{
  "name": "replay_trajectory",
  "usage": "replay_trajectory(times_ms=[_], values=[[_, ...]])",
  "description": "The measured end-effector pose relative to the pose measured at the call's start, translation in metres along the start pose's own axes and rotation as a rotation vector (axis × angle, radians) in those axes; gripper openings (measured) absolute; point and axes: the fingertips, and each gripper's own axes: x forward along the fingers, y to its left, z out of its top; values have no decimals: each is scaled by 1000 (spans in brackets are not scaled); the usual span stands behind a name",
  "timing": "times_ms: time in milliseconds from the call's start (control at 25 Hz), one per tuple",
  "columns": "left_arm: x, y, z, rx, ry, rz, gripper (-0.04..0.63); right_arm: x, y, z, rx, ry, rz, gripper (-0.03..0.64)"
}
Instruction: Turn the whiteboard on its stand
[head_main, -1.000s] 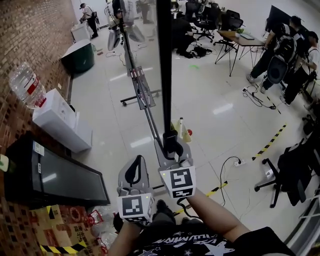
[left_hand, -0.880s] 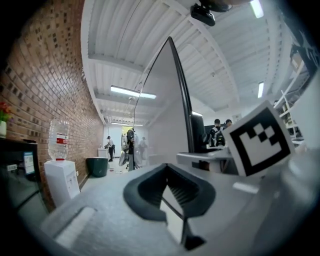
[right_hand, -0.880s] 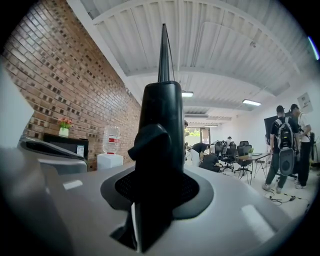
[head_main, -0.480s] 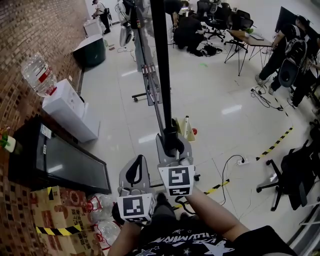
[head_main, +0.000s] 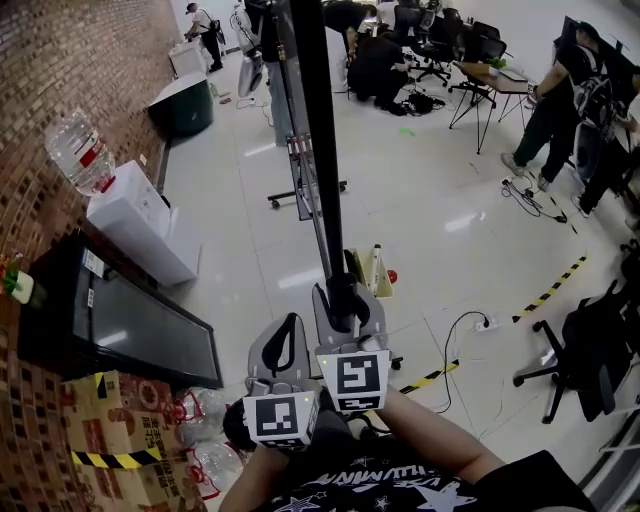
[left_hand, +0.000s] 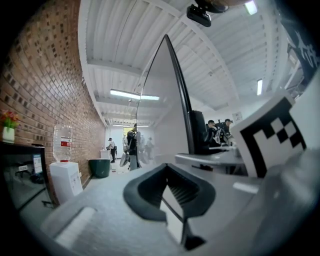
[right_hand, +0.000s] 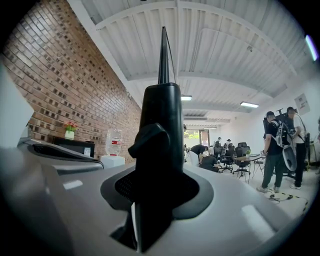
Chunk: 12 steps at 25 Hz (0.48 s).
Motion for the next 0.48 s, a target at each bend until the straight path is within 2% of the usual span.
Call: replay_trajectory(times_ms=[280, 480], values=[[2, -3, -1, 6, -11, 5, 5, -10, 1, 3, 22, -25, 1, 152], [1, -7, -2, 23, -1, 6, 5, -11, 4, 2, 19, -58, 46, 161]])
